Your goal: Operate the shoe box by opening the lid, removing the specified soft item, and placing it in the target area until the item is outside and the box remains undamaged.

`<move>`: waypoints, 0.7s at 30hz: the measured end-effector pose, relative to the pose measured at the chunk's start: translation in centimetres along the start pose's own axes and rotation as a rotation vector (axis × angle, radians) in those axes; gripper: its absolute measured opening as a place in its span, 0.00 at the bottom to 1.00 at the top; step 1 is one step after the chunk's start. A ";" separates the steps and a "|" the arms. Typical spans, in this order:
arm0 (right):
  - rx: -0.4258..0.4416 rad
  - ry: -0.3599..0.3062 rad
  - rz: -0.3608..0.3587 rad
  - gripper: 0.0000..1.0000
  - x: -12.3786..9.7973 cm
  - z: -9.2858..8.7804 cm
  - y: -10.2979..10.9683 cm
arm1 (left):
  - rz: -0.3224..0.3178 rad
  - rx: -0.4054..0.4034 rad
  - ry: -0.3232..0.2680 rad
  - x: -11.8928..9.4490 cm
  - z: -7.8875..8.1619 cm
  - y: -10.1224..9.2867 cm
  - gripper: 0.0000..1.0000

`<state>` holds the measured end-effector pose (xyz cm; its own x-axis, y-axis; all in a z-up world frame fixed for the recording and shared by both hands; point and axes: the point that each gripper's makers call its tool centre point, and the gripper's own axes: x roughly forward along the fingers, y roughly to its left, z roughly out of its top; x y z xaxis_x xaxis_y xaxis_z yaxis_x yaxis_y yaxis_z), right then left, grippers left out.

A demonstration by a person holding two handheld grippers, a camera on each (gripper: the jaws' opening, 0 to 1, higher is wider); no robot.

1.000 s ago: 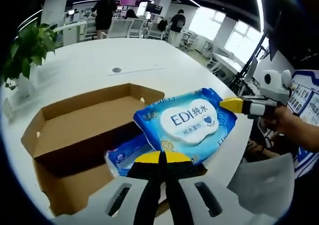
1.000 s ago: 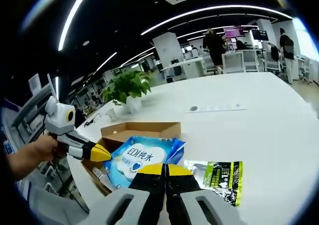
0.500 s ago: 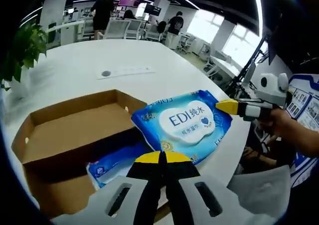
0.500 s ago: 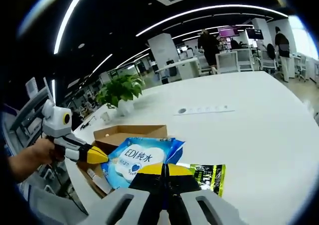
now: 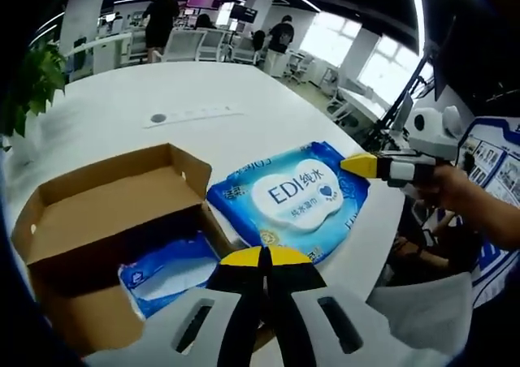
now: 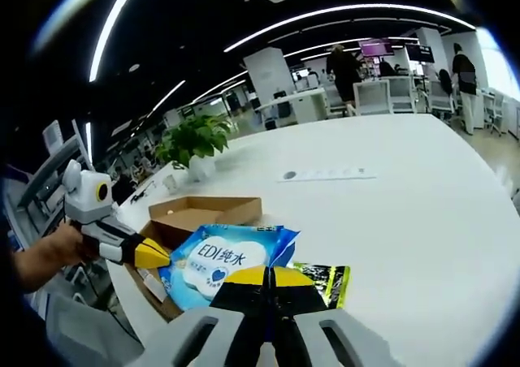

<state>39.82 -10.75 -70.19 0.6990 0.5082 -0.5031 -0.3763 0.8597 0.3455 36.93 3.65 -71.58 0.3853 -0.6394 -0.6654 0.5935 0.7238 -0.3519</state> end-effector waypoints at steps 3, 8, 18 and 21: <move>0.005 0.014 -0.006 0.00 0.0 -0.3 -0.6 | -0.004 0.000 0.010 0.5 -0.1 -0.2 0.00; 0.011 0.028 -0.012 0.00 0.1 -0.8 -1.5 | -0.002 0.004 0.025 1.4 -0.3 -0.3 0.00; 0.025 0.058 -0.035 0.00 0.9 -1.8 -3.3 | 0.009 0.043 0.078 3.7 -0.8 -0.2 0.00; 0.029 0.069 -0.040 0.00 1.2 -2.1 -3.9 | 0.014 0.065 0.098 4.4 -0.9 -0.3 0.00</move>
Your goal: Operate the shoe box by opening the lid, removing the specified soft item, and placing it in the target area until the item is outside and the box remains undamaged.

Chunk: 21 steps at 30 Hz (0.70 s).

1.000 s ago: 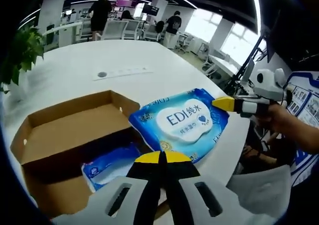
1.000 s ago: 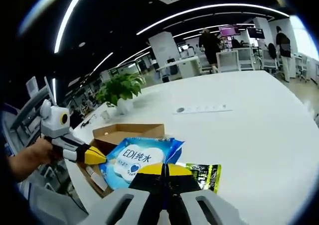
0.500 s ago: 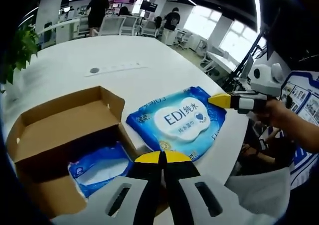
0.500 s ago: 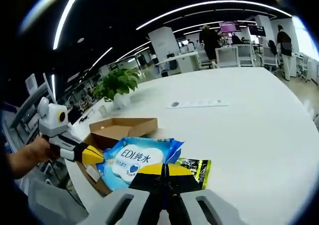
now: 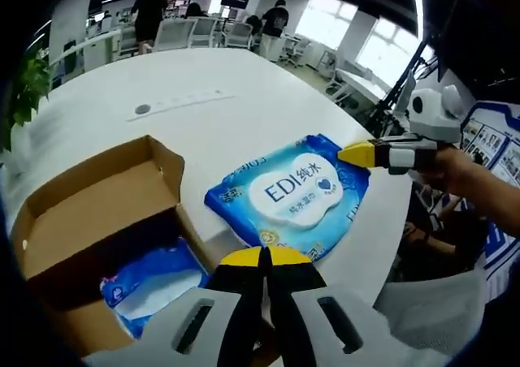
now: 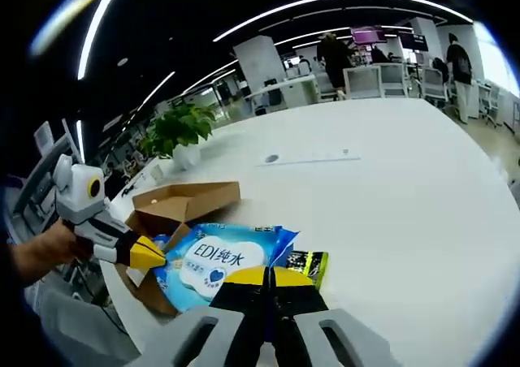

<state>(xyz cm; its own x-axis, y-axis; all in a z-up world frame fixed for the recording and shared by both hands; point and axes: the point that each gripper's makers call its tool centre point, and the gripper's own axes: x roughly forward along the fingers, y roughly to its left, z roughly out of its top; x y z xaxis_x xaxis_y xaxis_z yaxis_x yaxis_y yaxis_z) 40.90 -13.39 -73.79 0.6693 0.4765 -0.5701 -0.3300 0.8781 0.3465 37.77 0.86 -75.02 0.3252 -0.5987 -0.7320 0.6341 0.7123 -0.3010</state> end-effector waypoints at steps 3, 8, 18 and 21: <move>-0.002 0.010 -0.003 0.00 0.3 -0.1 -0.4 | 0.006 0.027 0.021 0.7 -0.2 0.1 0.00; 0.001 0.025 -0.003 0.00 0.9 -0.6 -1.3 | 0.013 0.049 0.049 1.7 -0.4 0.1 0.00; 0.013 0.052 -0.007 0.00 1.4 -1.5 -2.0 | 0.028 0.112 0.106 3.7 -0.9 0.3 0.00; 0.010 0.059 -0.001 0.00 1.8 -1.8 -2.1 | 0.044 0.157 0.126 4.0 -1.1 0.6 0.00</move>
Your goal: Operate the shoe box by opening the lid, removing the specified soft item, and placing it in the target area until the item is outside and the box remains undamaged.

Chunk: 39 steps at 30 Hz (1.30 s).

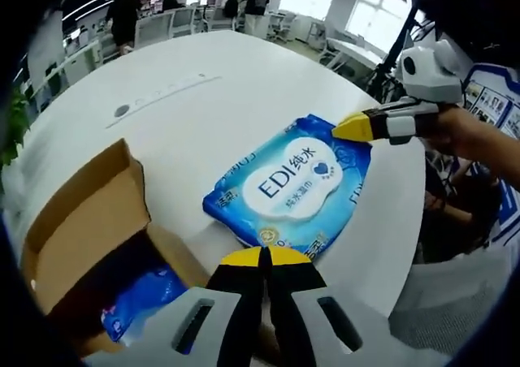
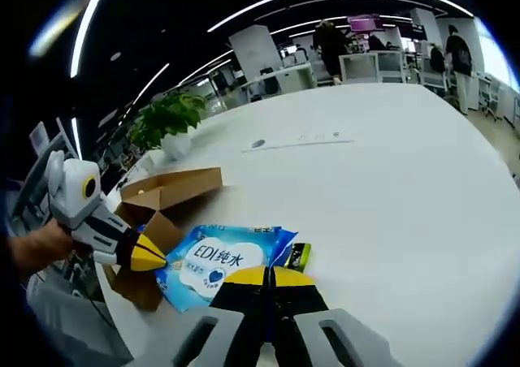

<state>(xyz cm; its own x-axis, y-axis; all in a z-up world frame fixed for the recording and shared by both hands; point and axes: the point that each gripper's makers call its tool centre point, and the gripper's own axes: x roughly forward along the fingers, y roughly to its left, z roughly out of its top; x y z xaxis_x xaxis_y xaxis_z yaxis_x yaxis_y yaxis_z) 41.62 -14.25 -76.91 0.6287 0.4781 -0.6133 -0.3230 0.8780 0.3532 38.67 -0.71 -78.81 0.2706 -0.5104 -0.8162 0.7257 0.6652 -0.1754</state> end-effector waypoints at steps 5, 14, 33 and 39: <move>-0.008 0.008 0.006 0.00 0.6 -0.2 -0.3 | 0.018 0.023 0.015 0.5 0.1 0.4 0.00; 0.021 0.015 0.014 0.00 1.7 -1.0 -1.5 | 0.034 0.096 0.049 1.2 0.0 0.8 0.00; 0.069 0.014 -0.003 0.00 2.2 -2.3 -2.7 | 0.032 0.104 0.090 1.7 -0.9 0.1 0.01; 0.077 0.014 -0.013 0.00 2.0 -2.3 -2.7 | 0.015 0.016 0.092 1.0 -0.8 0.0 0.02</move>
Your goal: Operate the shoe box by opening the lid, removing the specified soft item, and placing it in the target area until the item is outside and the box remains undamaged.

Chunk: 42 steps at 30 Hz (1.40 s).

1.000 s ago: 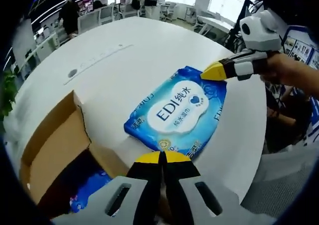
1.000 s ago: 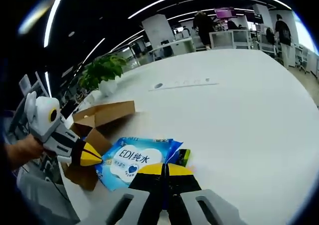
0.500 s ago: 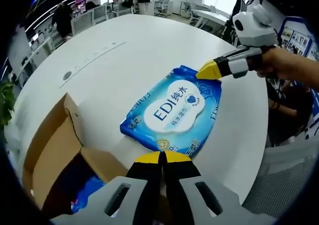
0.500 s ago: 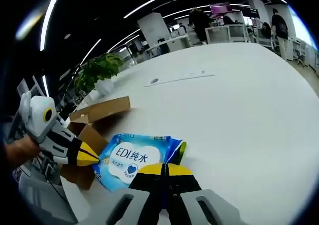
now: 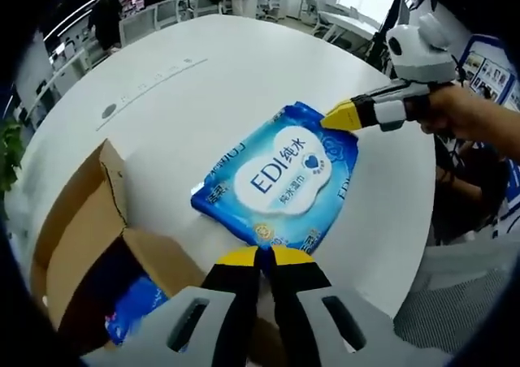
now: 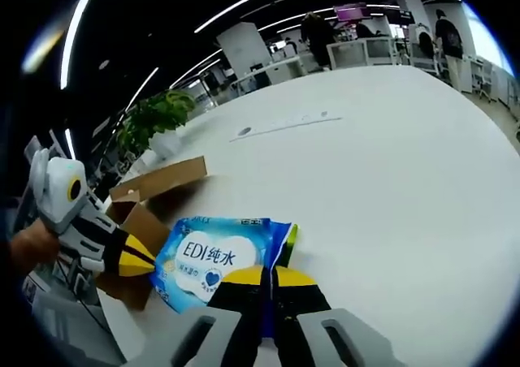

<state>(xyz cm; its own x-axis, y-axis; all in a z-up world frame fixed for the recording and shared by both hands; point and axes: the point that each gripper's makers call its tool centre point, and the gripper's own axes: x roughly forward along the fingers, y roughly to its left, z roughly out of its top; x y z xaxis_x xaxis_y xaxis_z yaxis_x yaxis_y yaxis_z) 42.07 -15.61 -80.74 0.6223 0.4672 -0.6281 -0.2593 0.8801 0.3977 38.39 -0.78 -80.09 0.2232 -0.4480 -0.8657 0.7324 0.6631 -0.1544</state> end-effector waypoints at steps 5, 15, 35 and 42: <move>0.000 -0.009 -0.008 0.00 -0.5 0.2 0.0 | -0.028 -0.047 -0.041 -0.8 0.2 0.0 0.01; -0.058 -0.028 0.000 0.07 -1.8 1.1 1.4 | -0.055 -0.105 -0.150 -2.8 1.4 0.1 0.09; -0.252 -0.047 0.064 0.21 -3.5 3.2 7.5 | -0.060 -0.159 -0.218 -7.1 -0.8 2.1 0.10; -0.300 -0.052 0.097 0.22 -3.3 3.8 10.5 | -0.015 -0.141 -0.268 -9.1 -1.1 3.8 0.15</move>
<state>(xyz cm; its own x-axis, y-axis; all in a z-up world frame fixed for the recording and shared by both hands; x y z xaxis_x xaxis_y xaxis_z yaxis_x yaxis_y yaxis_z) 40.10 -8.19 -71.99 0.6189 0.5523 -0.5585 -0.5208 0.8208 0.2345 38.42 6.49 -73.37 0.3885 -0.5878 -0.7096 0.6442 0.7239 -0.2469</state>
